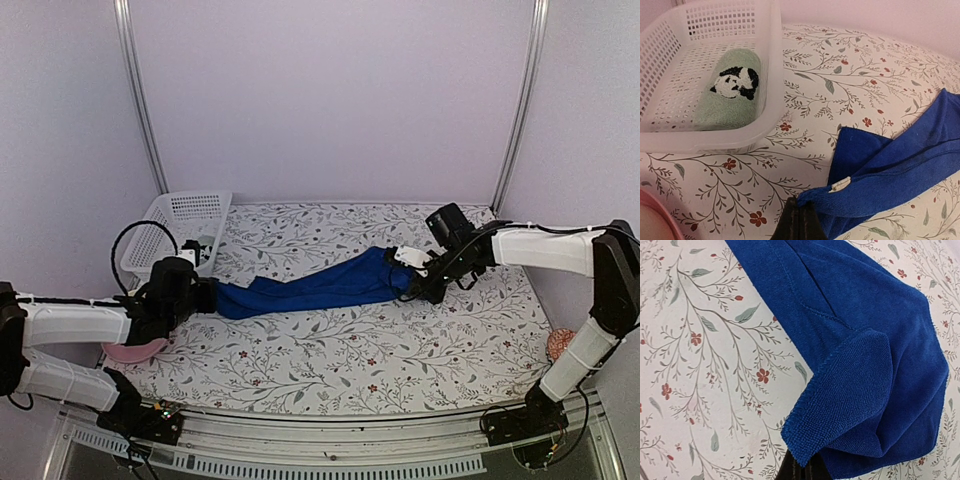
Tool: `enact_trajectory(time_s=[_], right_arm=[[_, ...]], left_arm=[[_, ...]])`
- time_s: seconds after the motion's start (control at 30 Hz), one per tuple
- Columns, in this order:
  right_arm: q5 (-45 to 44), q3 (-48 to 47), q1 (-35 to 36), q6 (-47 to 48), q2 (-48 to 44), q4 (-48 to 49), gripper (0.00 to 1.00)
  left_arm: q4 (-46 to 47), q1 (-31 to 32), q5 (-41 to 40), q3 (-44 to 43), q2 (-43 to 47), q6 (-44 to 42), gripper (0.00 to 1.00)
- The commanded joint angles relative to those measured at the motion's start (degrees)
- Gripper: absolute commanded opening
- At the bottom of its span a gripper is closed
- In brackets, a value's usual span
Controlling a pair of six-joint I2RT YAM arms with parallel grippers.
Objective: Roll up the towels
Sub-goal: Pick up the towel from the center of the board.
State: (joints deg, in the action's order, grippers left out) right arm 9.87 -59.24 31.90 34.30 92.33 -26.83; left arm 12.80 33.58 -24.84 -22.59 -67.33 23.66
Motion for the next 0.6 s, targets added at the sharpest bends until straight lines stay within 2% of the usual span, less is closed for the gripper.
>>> enact_trajectory(time_s=[0.0, 0.2, 0.33, 0.37, 0.47, 0.57], right_arm=[[13.8, -6.7, -5.6, -0.7, 5.0, -13.8, 0.03], [16.3, -13.9, -13.6, -1.2, 15.5, -18.9, 0.07], [15.2, -16.9, -15.3, -2.9, 18.0, -18.7, 0.18], [15.1, -17.6, -15.7, -3.1, 18.5, -18.7, 0.25], [15.7, -19.4, -16.6, -3.8, 19.1, -18.8, 0.37], [15.9, -20.0, -16.9, -3.7, 19.2, -18.8, 0.43]], left_arm=[[0.8, 0.1, 0.5, -1.7, -0.9, -0.8, 0.0], [0.8, 0.1, 1.1, -2.0, -1.7, -0.9, 0.0], [0.8, 0.1, 1.4, -2.2, -2.1, -0.8, 0.0], [0.8, 0.1, 1.5, -2.2, -2.2, -0.9, 0.0], [0.7, 0.1, 1.5, -2.3, -2.4, -0.9, 0.0], [0.7, 0.1, 1.6, -2.3, -2.4, -0.8, 0.0]])
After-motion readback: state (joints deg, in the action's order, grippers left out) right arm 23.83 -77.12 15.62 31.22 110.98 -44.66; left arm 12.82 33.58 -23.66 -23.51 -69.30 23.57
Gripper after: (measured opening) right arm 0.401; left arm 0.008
